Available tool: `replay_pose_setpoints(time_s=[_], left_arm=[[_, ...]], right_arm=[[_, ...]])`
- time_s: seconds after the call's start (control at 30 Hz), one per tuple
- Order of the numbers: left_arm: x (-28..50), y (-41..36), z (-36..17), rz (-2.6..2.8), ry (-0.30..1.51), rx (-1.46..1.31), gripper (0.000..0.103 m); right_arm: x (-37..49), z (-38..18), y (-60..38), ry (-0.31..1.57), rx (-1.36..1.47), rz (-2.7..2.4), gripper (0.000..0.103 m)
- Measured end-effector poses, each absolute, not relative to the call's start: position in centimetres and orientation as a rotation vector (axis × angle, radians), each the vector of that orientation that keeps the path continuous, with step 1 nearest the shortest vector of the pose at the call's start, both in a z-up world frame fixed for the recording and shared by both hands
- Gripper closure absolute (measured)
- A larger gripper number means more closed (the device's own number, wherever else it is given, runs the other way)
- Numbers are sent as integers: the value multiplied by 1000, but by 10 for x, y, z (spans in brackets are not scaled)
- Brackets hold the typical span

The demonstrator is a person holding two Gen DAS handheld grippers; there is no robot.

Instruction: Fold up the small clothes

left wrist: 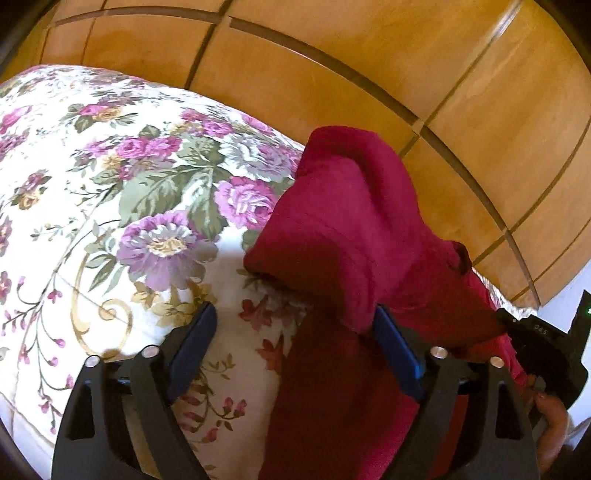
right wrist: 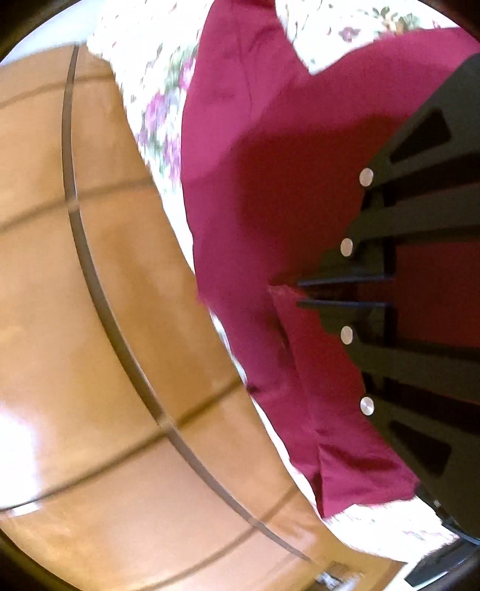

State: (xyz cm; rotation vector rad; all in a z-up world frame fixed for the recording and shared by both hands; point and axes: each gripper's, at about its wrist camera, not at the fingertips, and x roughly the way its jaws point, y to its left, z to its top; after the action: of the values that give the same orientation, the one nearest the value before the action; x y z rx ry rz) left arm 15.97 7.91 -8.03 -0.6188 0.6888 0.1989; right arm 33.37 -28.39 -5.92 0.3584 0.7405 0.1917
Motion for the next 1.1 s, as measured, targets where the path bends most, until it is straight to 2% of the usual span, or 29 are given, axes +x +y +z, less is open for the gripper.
replay_pose_setpoints(time_s=[0.1, 0.27, 0.47, 0.53, 0.63, 0.73, 0.87, 0.9, 0.93, 1.0, 1.03, 1.07, 1.1], left_arm=[[161, 80, -79, 208, 707, -627, 16], [157, 90, -75, 289, 726, -650, 16], [215, 70, -70, 321, 886, -390, 16], [220, 77, -66, 349, 844, -391, 20], [207, 113, -69, 467, 741, -543, 22], [183, 135, -78, 488, 667, -691, 29], [164, 130, -73, 471, 615, -672, 29], [165, 129, -74, 465, 623, -668, 27], [171, 128, -78, 460, 671, -659, 21], [176, 125, -82, 451, 713, -640, 18], [176, 125, -80, 447, 708, -636, 15], [177, 124, -80, 436, 703, -634, 12], [178, 122, -80, 430, 702, -630, 12]], right_arm=[[328, -73, -294, 709, 317, 92, 97], [320, -83, -323, 693, 462, 37, 97], [331, -90, -330, 718, 509, 70, 96], [329, -89, -330, 713, 510, 73, 96], [326, -88, -327, 697, 499, 89, 96], [325, -88, -326, 700, 484, 61, 103], [327, -90, -326, 714, 488, 48, 103], [329, -90, -325, 720, 487, 59, 103], [330, -91, -325, 726, 493, 79, 103], [329, -92, -328, 723, 537, 158, 95], [327, -92, -331, 716, 570, 204, 86], [323, -90, -334, 700, 603, 251, 58], [320, -88, -334, 688, 605, 272, 49]])
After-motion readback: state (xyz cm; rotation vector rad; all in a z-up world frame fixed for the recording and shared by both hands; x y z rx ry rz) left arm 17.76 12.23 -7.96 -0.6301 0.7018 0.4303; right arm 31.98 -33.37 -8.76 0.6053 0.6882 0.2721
